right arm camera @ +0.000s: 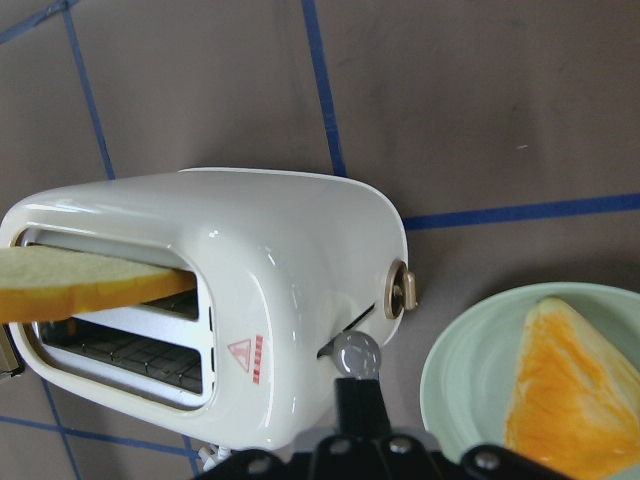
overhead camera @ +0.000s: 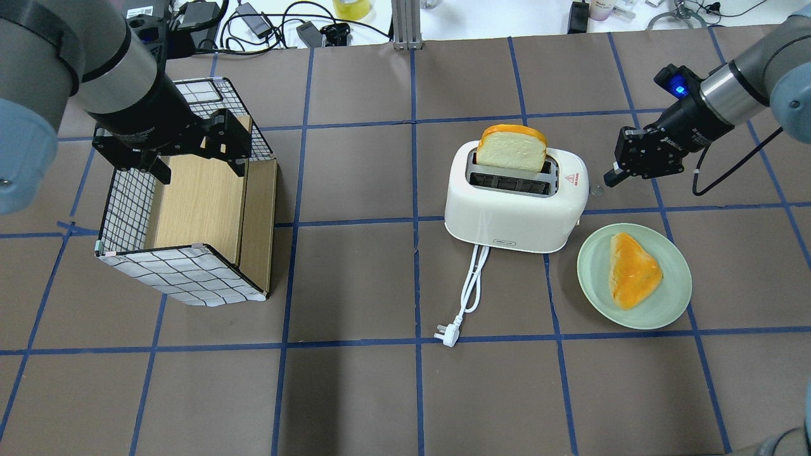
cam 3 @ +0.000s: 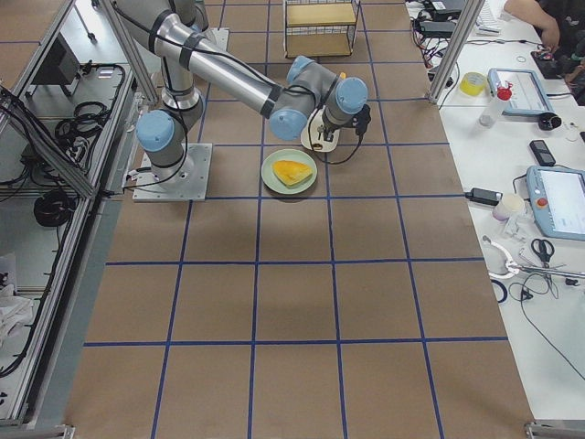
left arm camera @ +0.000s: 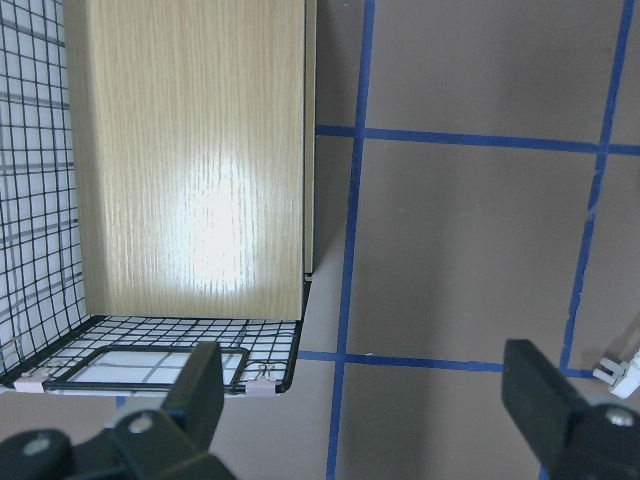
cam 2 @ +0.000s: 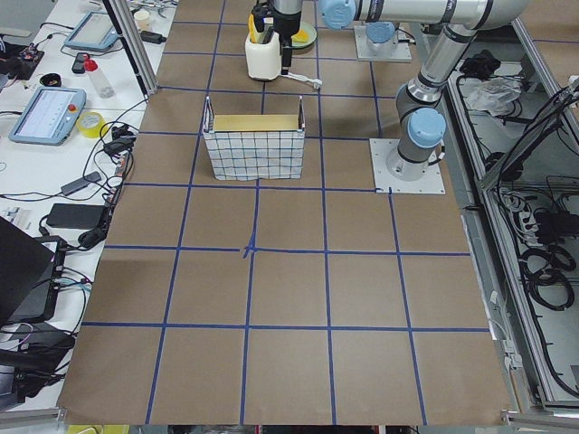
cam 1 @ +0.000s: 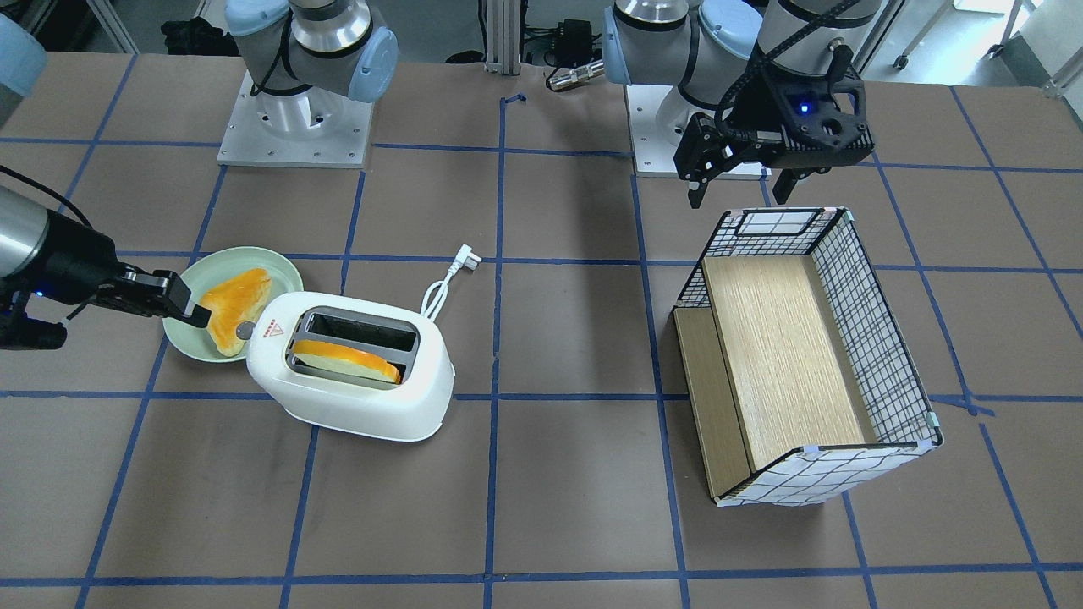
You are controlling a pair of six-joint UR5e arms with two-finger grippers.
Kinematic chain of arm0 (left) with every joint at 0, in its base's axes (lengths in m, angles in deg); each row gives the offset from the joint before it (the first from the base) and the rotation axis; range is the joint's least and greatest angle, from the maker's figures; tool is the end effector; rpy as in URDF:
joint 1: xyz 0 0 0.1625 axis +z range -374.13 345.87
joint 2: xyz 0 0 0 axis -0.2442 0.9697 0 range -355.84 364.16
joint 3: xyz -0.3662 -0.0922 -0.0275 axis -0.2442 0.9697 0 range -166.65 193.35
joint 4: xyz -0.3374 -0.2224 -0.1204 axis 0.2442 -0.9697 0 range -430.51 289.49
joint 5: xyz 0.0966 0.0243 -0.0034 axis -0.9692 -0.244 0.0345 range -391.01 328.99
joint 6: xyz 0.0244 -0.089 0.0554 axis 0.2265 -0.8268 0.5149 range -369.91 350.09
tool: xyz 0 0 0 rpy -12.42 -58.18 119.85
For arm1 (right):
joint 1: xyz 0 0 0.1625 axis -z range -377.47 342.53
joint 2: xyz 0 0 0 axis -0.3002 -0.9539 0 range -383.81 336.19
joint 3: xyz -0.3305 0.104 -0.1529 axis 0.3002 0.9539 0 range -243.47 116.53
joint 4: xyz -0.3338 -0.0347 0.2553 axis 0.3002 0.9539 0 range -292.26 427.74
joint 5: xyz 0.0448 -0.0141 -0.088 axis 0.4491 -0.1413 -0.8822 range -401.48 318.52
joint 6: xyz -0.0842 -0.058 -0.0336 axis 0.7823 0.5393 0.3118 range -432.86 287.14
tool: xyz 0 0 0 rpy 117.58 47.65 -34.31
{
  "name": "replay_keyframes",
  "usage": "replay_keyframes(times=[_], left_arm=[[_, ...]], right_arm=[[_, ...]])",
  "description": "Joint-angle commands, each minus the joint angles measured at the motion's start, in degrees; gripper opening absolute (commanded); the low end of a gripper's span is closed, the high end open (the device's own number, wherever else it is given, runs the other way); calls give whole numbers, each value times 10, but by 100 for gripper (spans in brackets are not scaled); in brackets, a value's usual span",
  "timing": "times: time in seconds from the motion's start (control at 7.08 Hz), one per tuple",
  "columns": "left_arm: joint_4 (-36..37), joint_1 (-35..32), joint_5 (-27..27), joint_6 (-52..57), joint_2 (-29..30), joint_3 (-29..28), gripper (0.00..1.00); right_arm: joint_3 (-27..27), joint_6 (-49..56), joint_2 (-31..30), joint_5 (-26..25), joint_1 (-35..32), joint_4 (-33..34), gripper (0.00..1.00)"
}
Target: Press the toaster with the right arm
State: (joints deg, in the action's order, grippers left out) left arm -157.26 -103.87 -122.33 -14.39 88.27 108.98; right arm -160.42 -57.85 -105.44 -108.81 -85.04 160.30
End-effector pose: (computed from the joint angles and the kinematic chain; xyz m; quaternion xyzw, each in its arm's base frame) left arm -0.1286 -0.4678 0.4397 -0.0417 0.9986 -0.0311 0.0104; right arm -0.0354 -0.5440 0.3126 0.0849 0.9710 0.0406 0.2199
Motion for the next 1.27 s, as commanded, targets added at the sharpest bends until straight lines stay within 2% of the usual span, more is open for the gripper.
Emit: replay_keyframes(times=[0.0,0.28,0.57,0.85,1.13], left_arm=[[0,0,0,0,0,0,100],[0,0,0,0,0,0,100],[0,0,0,0,0,0,100],[0,0,0,0,0,0,100],[0,0,0,0,0,0,100]], right_arm=[[50,-47,-49,-85,-8,-36,28],[103,-70,-53,-123,-13,-50,60],[140,-113,-52,-188,-66,-45,100],[152,-223,-47,-210,-145,-41,100],[151,-269,-42,-217,-197,-40,100]])
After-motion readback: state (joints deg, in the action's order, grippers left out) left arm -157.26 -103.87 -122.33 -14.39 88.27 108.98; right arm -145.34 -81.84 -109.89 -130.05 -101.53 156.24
